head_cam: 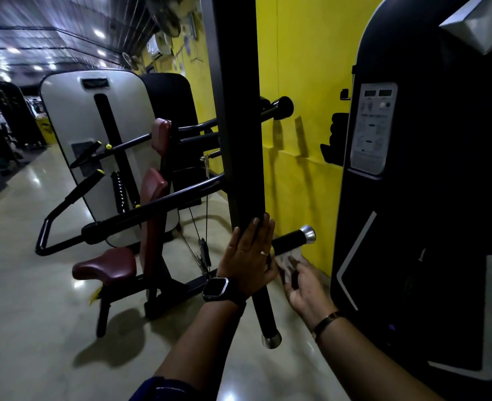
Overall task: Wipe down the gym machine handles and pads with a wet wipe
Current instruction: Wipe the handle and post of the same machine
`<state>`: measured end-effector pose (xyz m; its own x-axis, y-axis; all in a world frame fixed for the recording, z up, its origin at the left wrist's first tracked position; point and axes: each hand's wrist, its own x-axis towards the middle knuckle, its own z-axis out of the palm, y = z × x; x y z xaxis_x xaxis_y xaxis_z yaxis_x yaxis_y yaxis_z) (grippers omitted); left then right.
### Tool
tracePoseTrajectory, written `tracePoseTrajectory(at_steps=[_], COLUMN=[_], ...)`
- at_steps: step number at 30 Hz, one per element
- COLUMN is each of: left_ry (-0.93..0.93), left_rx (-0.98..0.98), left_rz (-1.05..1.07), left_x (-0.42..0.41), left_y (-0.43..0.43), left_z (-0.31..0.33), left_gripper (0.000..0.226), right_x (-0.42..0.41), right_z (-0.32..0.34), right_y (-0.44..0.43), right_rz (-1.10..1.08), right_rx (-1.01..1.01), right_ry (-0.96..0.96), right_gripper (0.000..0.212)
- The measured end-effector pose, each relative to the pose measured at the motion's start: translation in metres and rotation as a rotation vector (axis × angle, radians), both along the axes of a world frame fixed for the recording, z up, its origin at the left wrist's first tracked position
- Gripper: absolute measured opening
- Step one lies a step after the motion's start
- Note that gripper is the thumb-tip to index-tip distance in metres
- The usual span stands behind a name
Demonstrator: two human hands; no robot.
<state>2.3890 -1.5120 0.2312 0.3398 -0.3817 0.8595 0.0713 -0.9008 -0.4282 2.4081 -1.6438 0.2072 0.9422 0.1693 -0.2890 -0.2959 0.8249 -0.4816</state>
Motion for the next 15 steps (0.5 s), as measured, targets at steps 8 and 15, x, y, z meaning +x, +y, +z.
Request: tracePoseTrajectory(at_steps=[8, 15], left_ry=[0.002, 0.004], left_rx=[0.002, 0.014], left_rz=[0.007, 0.037], left_x=[-0.001, -0.002], left_y=[0.001, 0.000], left_z=[0.000, 0.001], left_gripper=[0.099, 0.105], right_x=[-0.006, 0.012], right_z=[-0.007, 0.028], right_y=[0.010, -0.008], right_rz=[0.207, 0.082], right_rx=[-0.174, -0.217], right_ry=[0.011, 0.033], right_gripper=[0.026, 0.029])
